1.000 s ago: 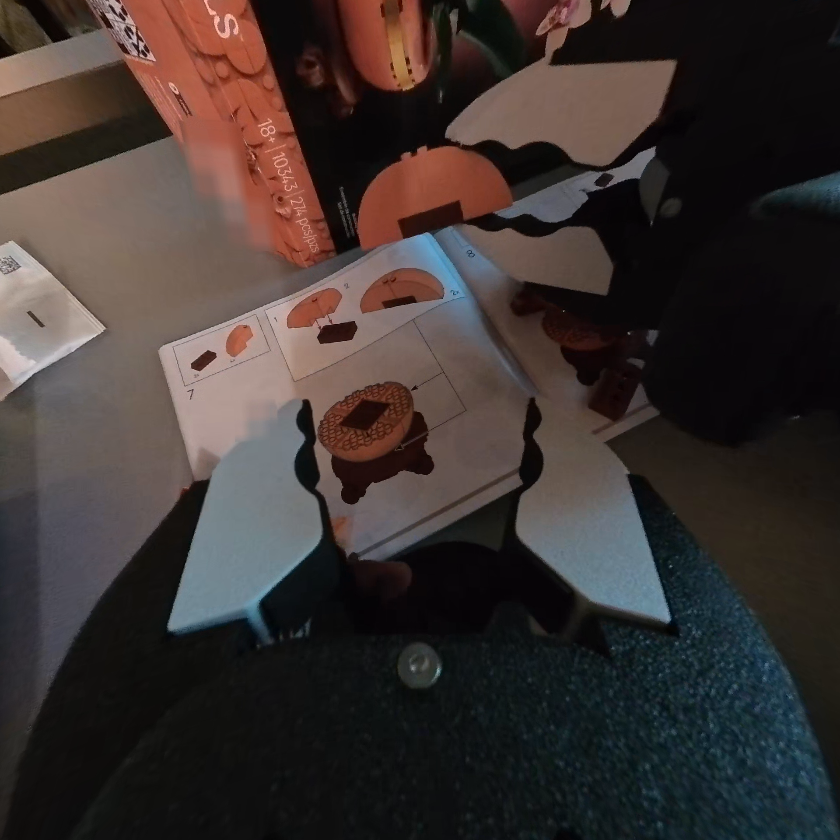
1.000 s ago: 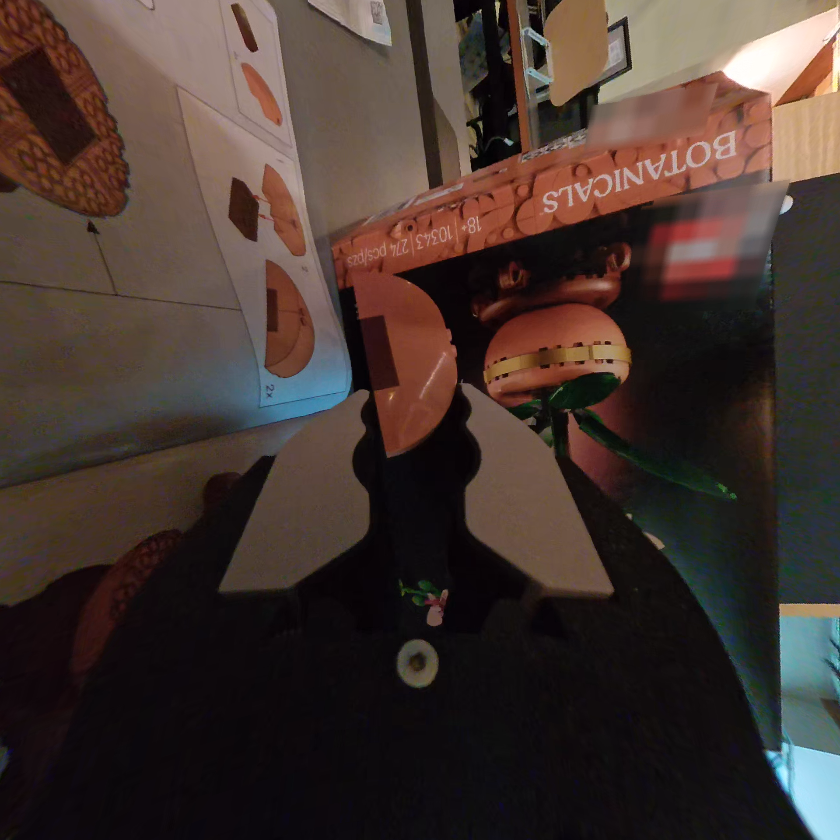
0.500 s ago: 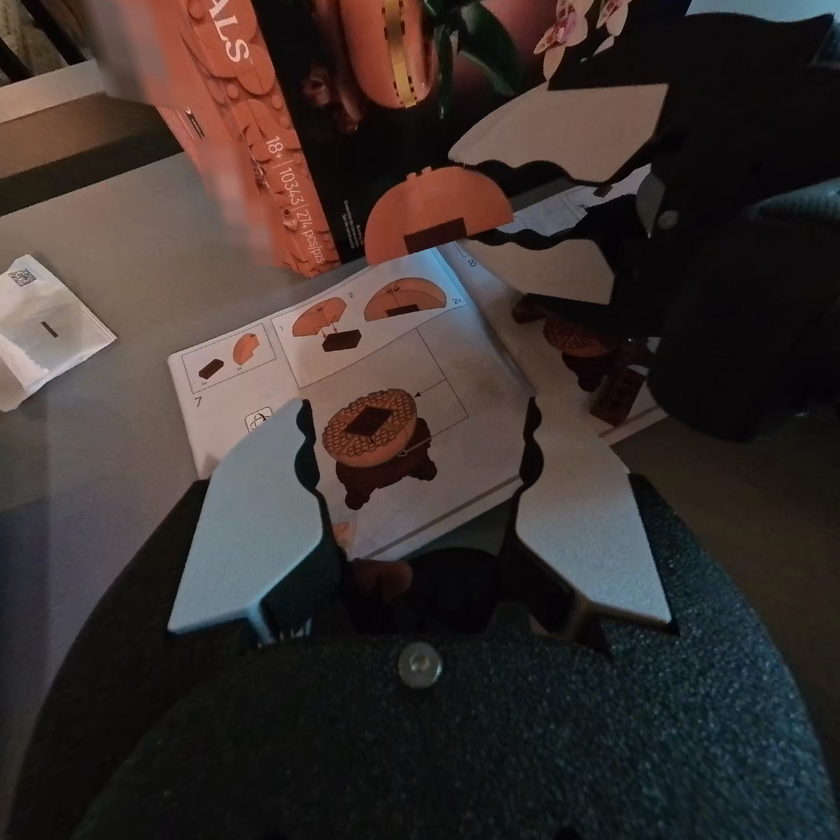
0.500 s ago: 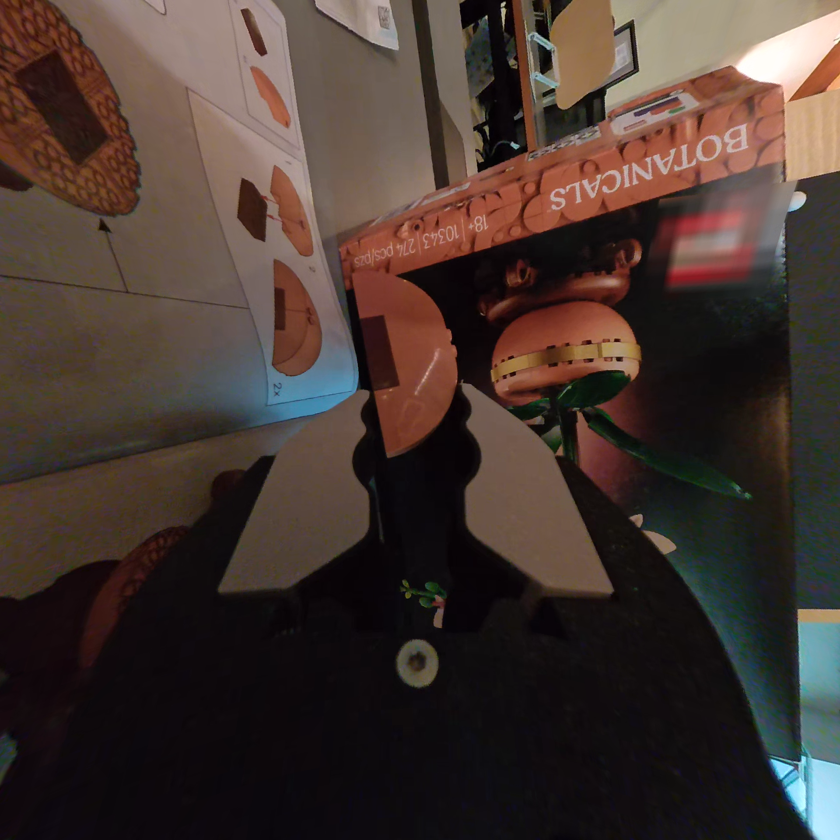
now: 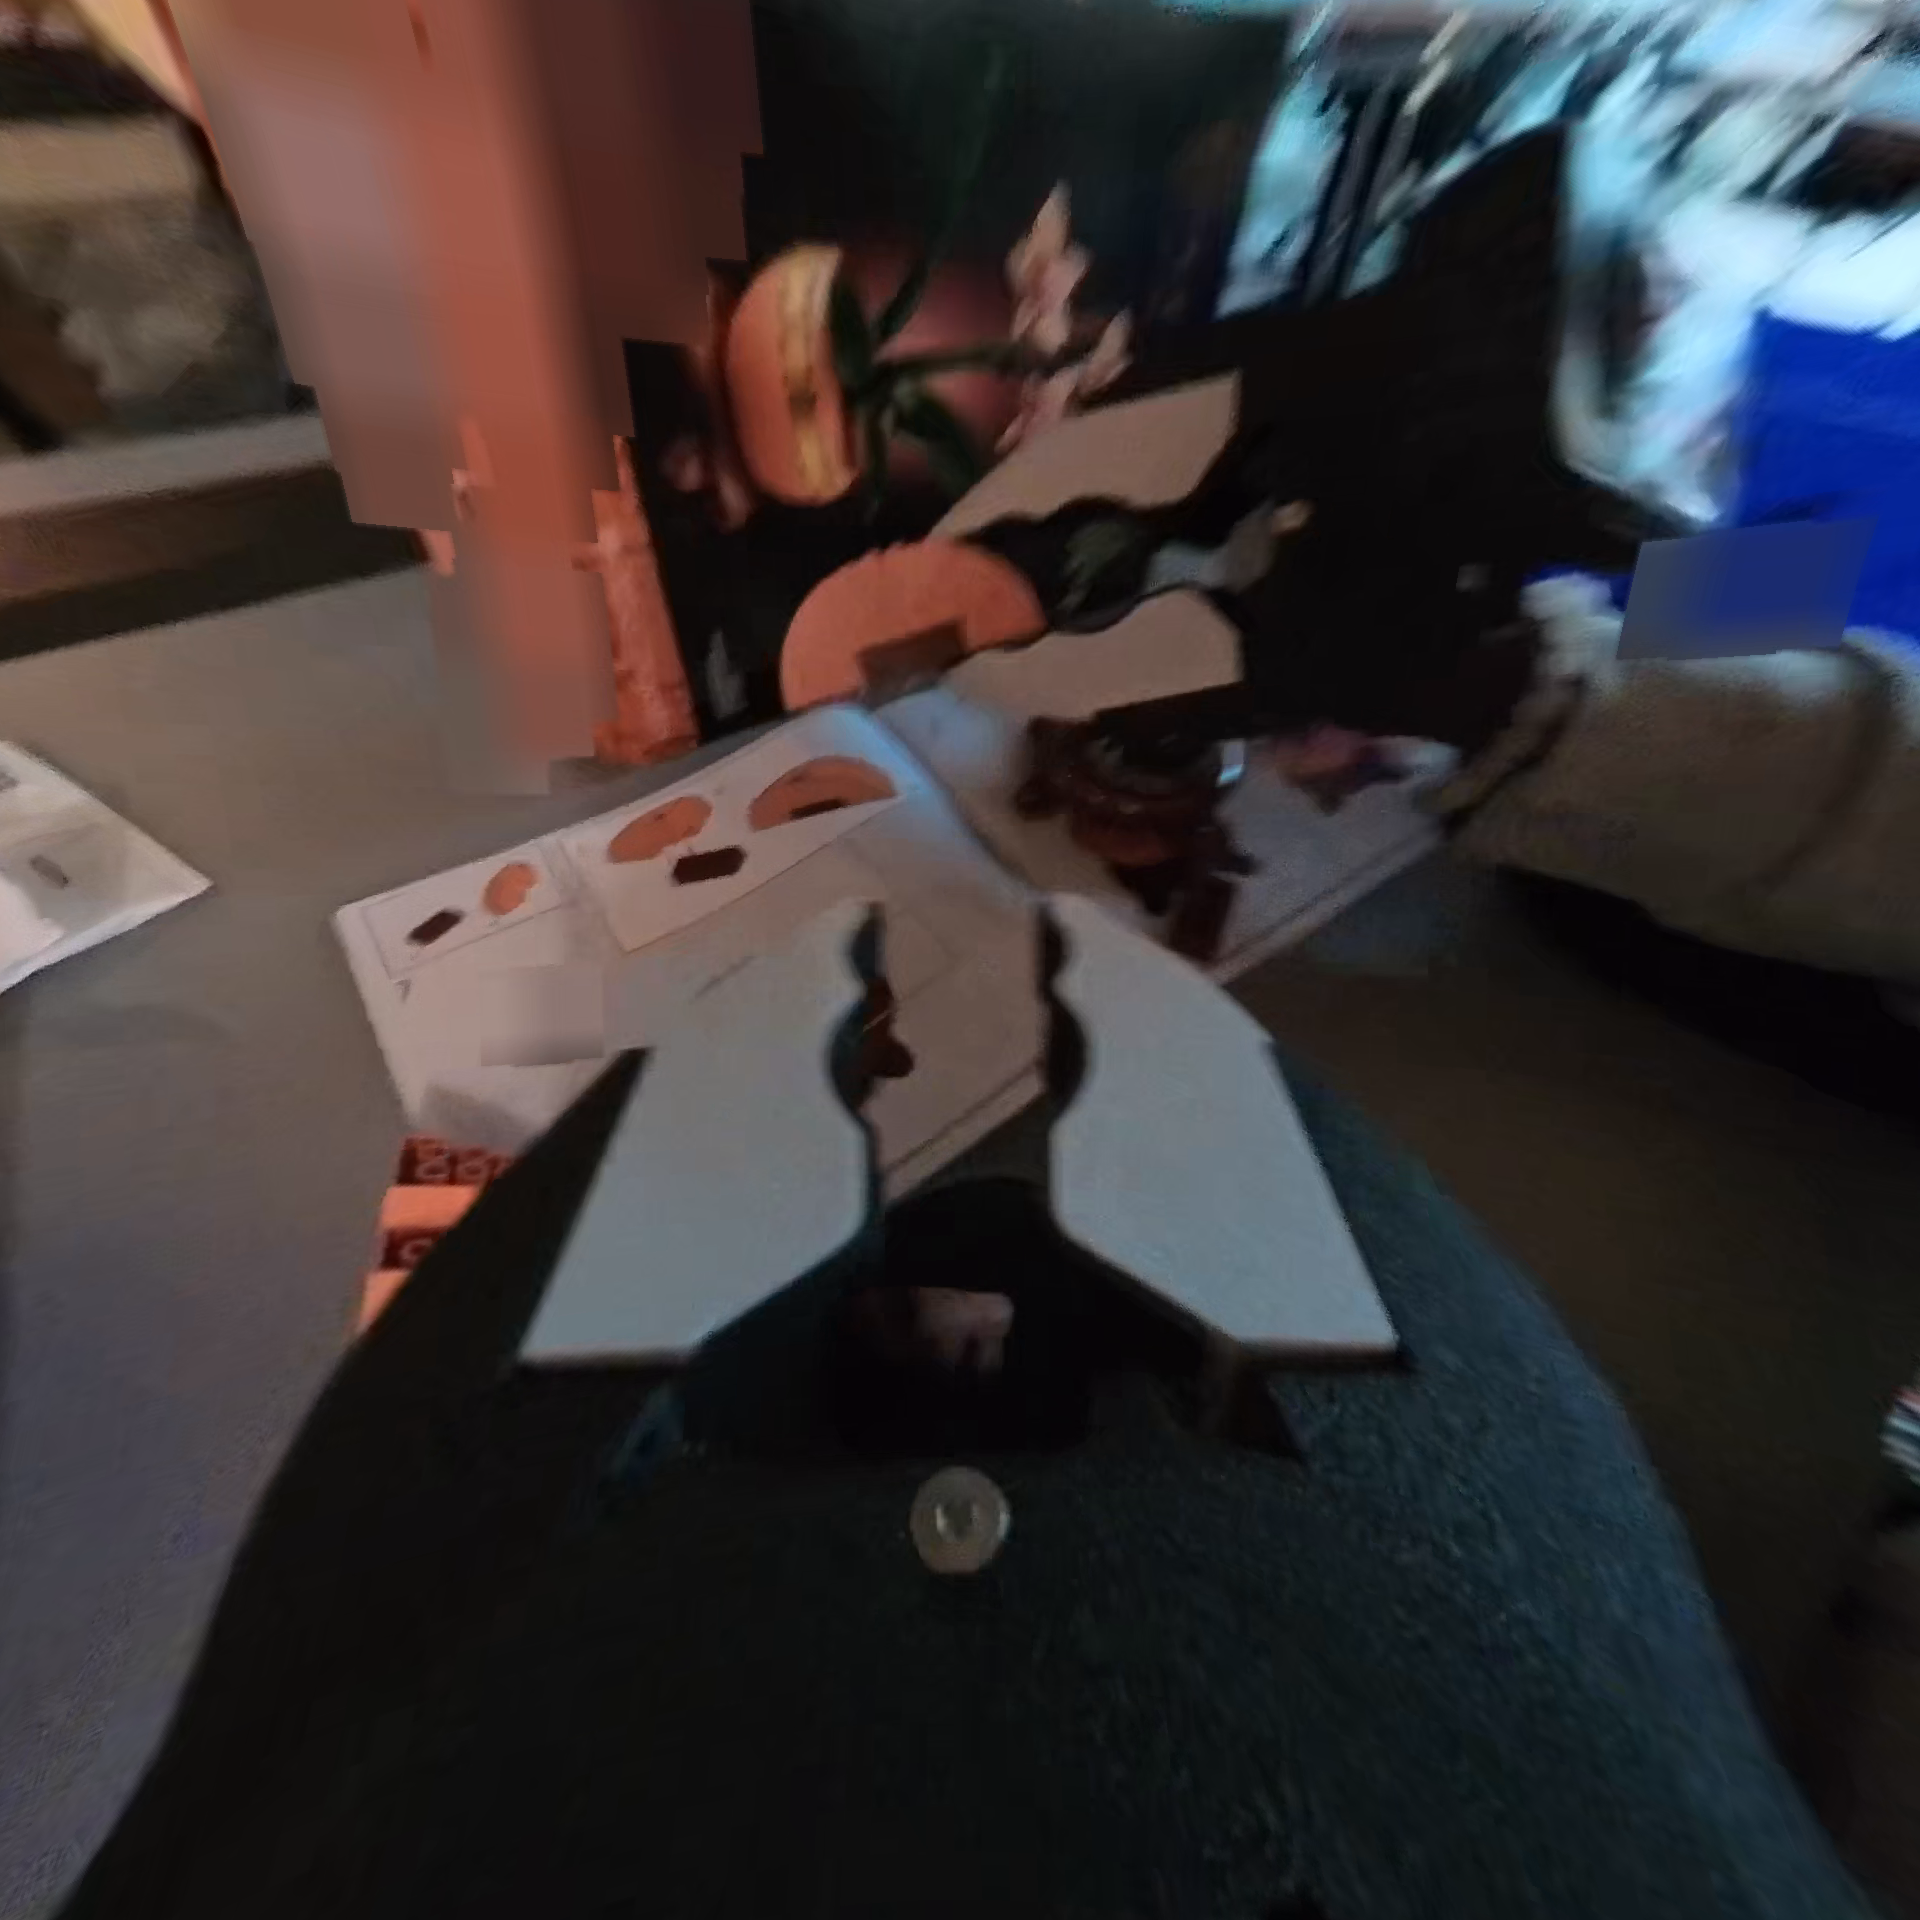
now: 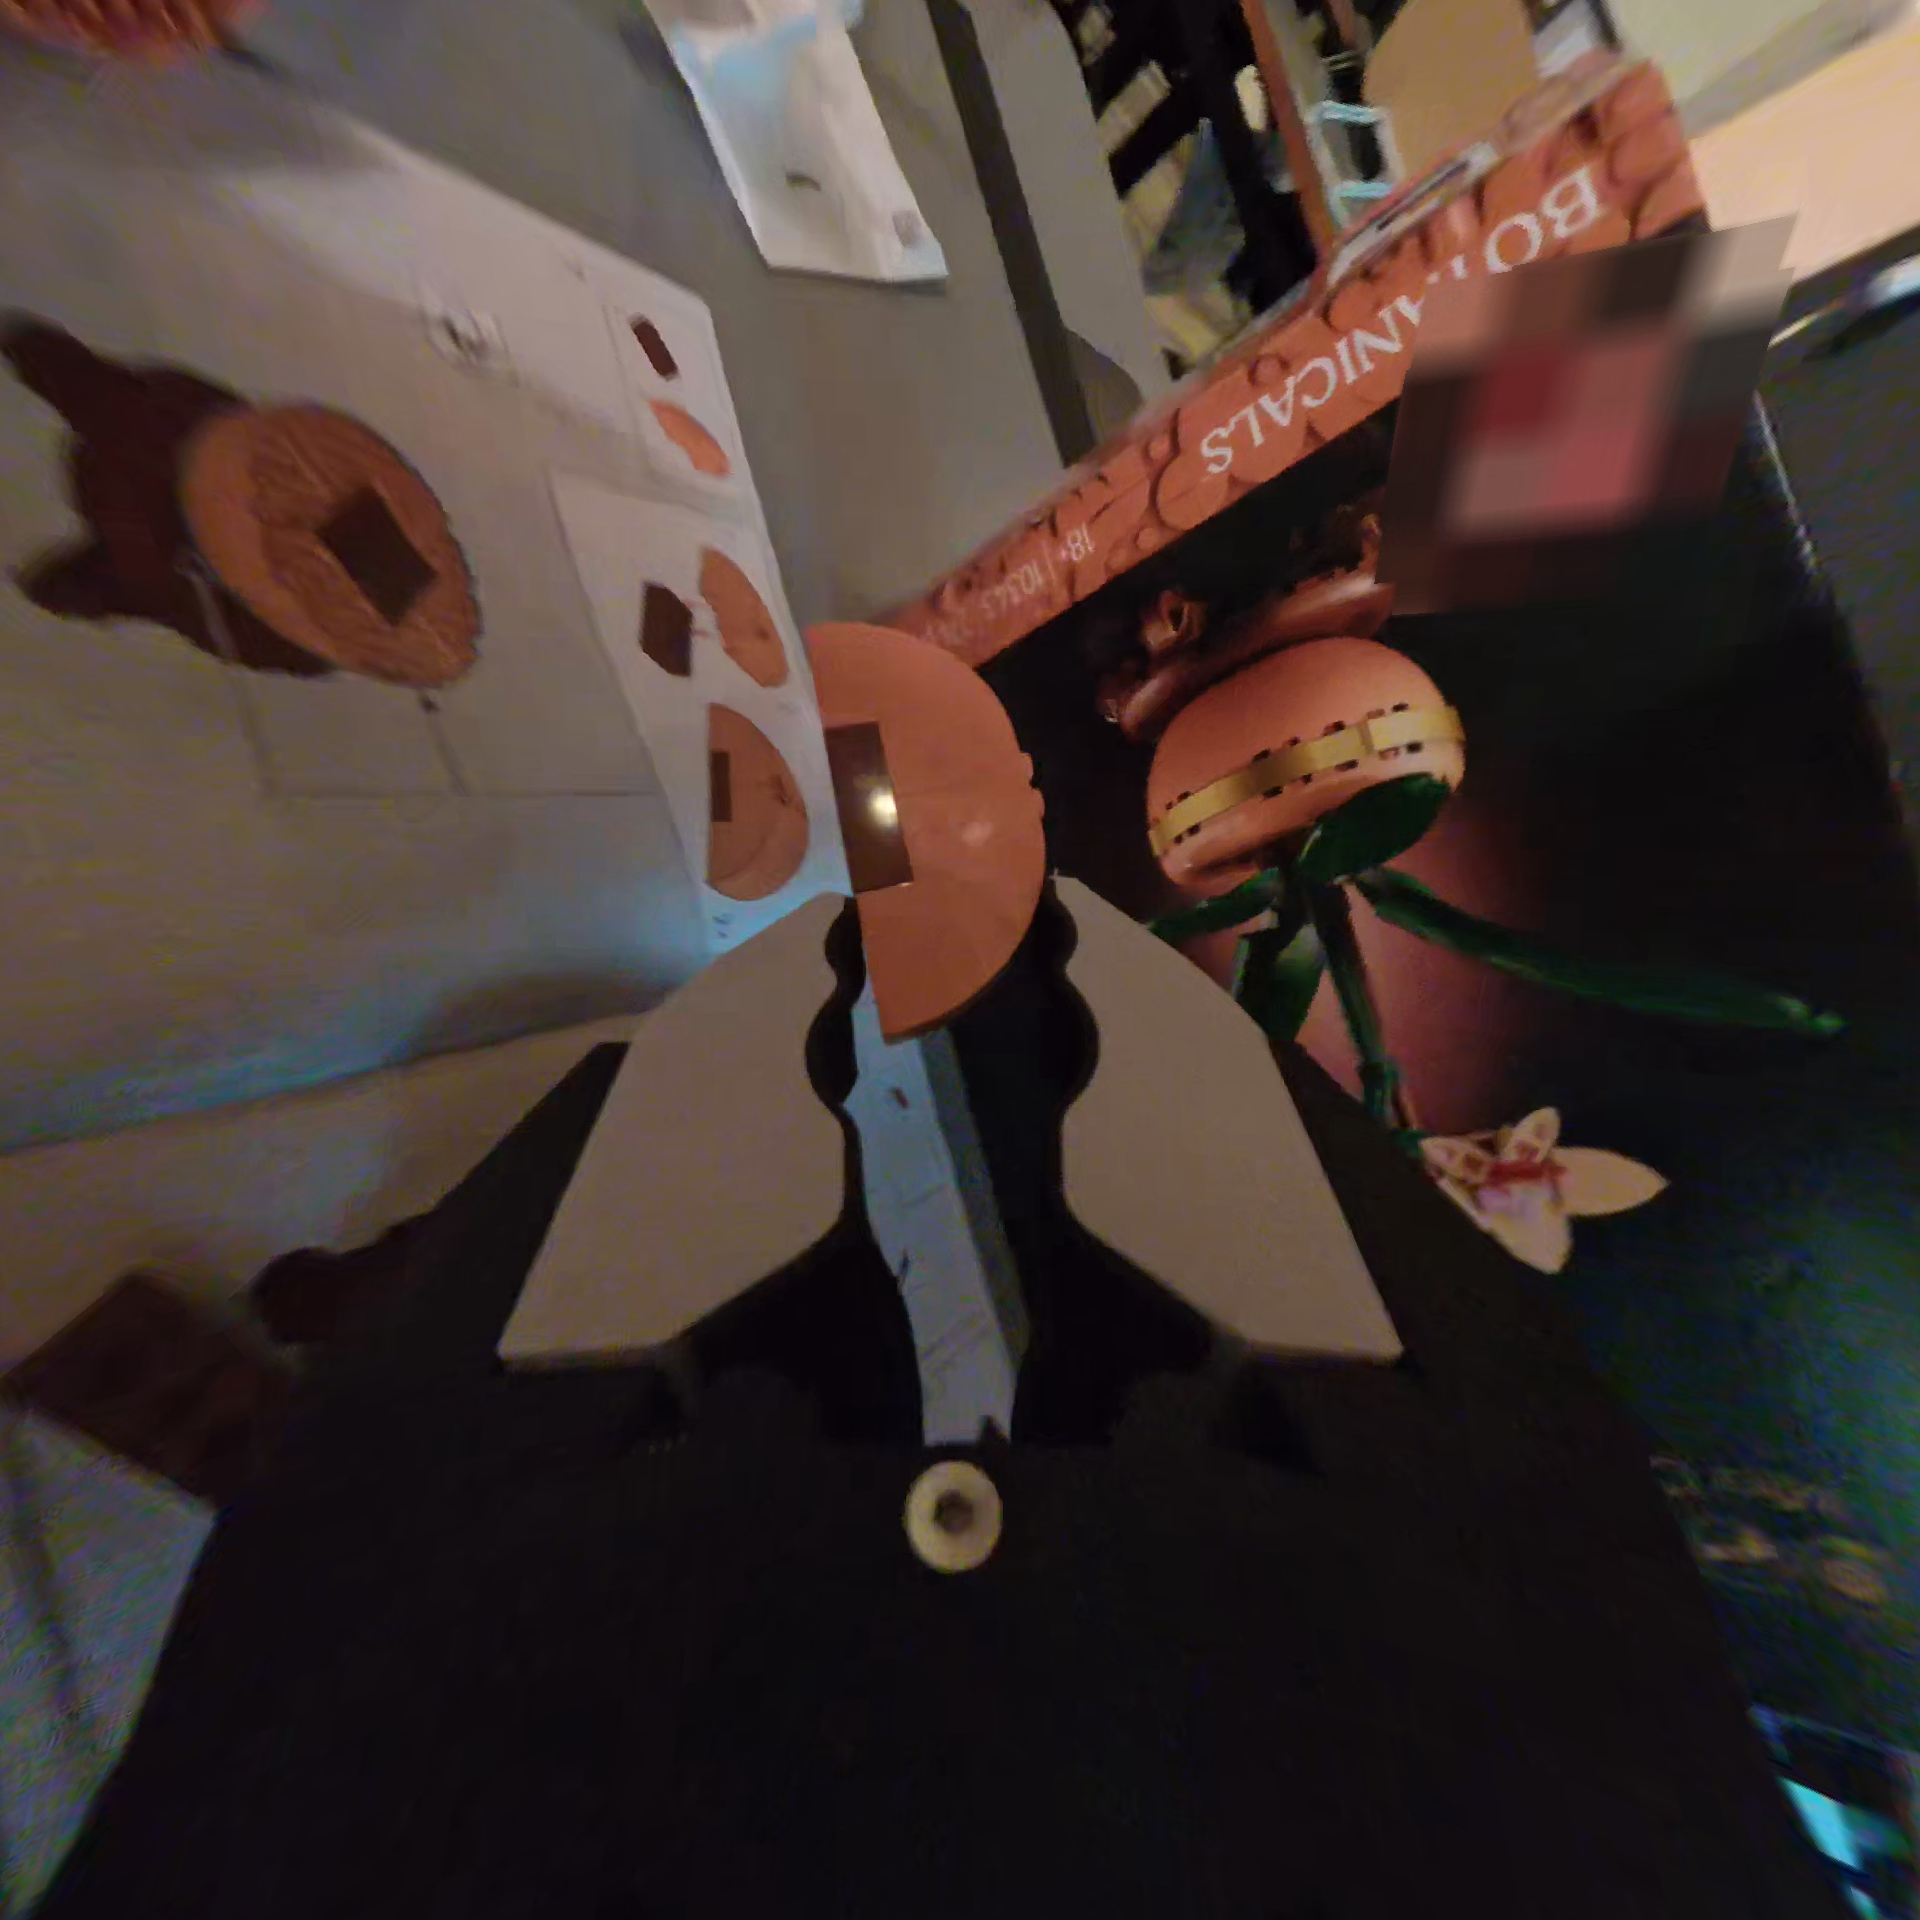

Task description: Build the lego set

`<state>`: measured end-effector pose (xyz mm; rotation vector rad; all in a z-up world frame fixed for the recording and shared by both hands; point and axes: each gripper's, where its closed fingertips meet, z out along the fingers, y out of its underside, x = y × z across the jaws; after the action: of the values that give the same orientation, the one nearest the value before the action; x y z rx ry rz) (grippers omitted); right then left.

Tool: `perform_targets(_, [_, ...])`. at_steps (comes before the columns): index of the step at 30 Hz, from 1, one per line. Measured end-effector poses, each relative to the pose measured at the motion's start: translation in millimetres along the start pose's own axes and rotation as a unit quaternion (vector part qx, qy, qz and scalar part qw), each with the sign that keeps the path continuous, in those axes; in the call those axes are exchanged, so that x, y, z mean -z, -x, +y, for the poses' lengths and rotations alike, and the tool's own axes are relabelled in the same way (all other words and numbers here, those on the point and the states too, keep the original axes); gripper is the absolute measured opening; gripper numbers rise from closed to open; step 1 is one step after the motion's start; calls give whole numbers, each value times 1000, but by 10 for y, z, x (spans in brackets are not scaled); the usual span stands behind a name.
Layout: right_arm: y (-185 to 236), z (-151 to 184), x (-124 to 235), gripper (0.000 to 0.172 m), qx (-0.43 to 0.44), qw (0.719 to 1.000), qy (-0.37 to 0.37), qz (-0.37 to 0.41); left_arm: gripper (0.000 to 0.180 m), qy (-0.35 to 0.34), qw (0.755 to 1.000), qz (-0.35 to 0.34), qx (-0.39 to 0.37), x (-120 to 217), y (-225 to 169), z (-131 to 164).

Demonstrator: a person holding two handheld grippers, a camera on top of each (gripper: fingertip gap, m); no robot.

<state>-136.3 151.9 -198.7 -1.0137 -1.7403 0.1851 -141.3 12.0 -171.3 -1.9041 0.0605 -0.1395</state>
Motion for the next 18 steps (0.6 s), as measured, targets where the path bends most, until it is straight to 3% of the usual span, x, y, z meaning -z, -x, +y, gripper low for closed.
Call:
perform_targets(1, [6,-24,43,30,-33,999,-11,-18,3,-36,999,35,7,145,-69,-46])
perform_targets(2, [22,-48,87,30,-62,997,-20,-38,0,-58,996,63,16,269,-119,-65])
perform_targets(7, [218,-228,303,29,-170,972,-53,-150,0,-52,995,83,19,470,-191,126])
perform_targets(12, [603,-460,580,30,-242,919,-108,-294,1,-33,990,127,51,386,-287,272])
perform_targets(18, [753,-431,621,30,-273,888,-124,-348,6,-13,983,149,111,335,-225,329])
